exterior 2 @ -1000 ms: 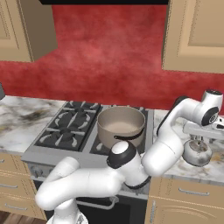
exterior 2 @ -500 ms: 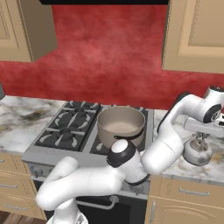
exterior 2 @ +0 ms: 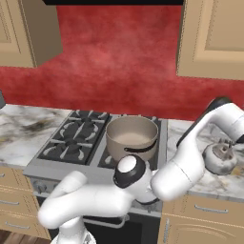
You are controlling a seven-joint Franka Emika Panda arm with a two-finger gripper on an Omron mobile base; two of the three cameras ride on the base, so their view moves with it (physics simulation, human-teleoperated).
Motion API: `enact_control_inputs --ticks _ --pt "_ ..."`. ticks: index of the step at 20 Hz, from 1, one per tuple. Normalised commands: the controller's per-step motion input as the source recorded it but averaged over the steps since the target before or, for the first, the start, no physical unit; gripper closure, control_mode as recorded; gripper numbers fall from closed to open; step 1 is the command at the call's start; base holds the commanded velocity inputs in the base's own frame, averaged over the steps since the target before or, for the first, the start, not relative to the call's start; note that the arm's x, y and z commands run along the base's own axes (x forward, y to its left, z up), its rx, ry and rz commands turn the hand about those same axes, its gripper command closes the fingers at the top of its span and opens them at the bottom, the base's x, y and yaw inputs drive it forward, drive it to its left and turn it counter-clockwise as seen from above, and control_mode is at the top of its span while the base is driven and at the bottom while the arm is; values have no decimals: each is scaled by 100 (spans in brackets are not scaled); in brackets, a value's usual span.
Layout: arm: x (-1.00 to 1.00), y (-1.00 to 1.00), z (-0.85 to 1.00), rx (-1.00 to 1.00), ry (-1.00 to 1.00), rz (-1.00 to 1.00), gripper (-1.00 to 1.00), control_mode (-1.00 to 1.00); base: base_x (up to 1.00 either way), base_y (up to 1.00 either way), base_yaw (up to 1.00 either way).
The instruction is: Pick the kettle from the counter and place it on a stove burner. Then turn the burner on.
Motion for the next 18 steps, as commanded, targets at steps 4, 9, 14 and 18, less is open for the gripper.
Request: enact_control_inputs --ticks 4,9,14,18 --pt "-81 38 77 2 -37 7 100 -100 0 0 0" --pt "-93 89 43 3 -43 11 100 -100 0 0 0" --pt "-86 100 6 8 -44 12 100 -100 0 0 0" --pt "-71 100 7 15 -40 8 100 -100 0 0 0"
